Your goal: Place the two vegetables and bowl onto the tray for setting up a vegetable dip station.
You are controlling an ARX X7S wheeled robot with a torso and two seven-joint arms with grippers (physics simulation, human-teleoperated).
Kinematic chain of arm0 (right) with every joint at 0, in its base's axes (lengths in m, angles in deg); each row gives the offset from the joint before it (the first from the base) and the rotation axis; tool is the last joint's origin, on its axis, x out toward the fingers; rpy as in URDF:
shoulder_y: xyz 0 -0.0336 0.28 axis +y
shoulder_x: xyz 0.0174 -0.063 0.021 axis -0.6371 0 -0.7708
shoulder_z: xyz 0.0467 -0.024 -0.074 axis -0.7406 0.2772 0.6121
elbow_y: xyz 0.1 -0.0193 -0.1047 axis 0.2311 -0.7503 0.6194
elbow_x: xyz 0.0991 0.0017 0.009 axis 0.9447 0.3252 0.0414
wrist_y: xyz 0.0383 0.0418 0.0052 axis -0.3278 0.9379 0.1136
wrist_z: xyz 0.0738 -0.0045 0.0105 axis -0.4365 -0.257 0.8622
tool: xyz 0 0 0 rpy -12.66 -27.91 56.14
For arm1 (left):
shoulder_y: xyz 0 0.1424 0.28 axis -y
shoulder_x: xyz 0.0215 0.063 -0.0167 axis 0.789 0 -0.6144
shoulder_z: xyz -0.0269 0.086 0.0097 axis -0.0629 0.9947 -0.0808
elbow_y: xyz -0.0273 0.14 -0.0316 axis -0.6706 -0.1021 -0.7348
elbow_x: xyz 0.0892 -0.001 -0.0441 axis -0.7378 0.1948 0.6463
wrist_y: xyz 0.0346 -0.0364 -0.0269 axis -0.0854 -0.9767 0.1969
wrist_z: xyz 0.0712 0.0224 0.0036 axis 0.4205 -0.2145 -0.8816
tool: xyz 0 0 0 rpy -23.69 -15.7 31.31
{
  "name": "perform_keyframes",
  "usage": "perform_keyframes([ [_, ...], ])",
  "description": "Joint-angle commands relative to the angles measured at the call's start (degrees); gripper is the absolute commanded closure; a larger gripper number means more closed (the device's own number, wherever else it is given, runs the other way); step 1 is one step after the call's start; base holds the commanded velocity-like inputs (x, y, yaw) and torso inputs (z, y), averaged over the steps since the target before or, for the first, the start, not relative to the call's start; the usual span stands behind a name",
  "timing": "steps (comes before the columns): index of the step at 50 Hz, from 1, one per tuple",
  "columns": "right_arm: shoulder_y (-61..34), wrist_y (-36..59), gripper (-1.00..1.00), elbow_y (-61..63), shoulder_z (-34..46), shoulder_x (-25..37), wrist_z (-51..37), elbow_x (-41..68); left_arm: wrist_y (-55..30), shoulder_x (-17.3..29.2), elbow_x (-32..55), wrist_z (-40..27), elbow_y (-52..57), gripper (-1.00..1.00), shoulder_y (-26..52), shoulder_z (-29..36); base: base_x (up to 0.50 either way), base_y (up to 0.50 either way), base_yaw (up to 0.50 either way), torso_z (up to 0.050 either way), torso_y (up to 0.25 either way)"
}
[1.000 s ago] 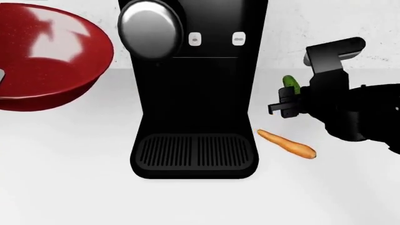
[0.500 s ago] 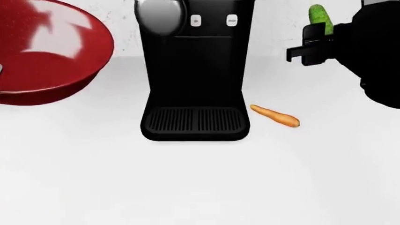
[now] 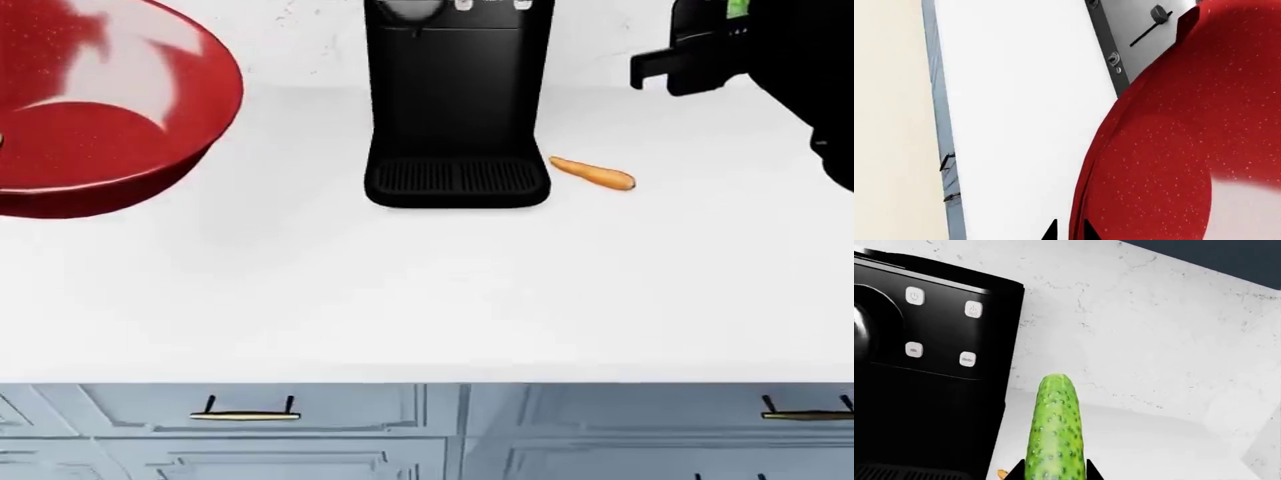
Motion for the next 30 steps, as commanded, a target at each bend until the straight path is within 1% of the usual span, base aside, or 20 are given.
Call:
perform_keyframes([
  [1,-1.7,0.9,1.0,0.7,0.7,-0.3,0.3,-0.3,-0.5,0.1,-0.3,0.1,-0.6,1.0,0.2,-0.6,-0.36,0.5,0.0,0.0,0.0],
  [7,-2.3,1.3,1.0,0.9,1.4,-0.2,0.6,-0.7,-0.7,0.1,-0.4,0.0,-0.9,1.0,0.2,-0.6,-0.28,0.5,0.0,0.0,0.0],
  [13,-2.5,1.1,1.0,1.4,2.5,0.0,2.3,-2.2,-0.7,0.0,-0.5,0.0,-1.0,1.0,0.2,-0.7,-0.03,0.5,0.0,0.0,0.0],
  [30,-3.1,1.3,1.0,2.0,3.5,0.1,2.5,-2.2,-0.7,0.1,-0.7,0.0,-0.8,1.0,0.2,-0.8,0.14,0.5,0.0,0.0,0.0],
])
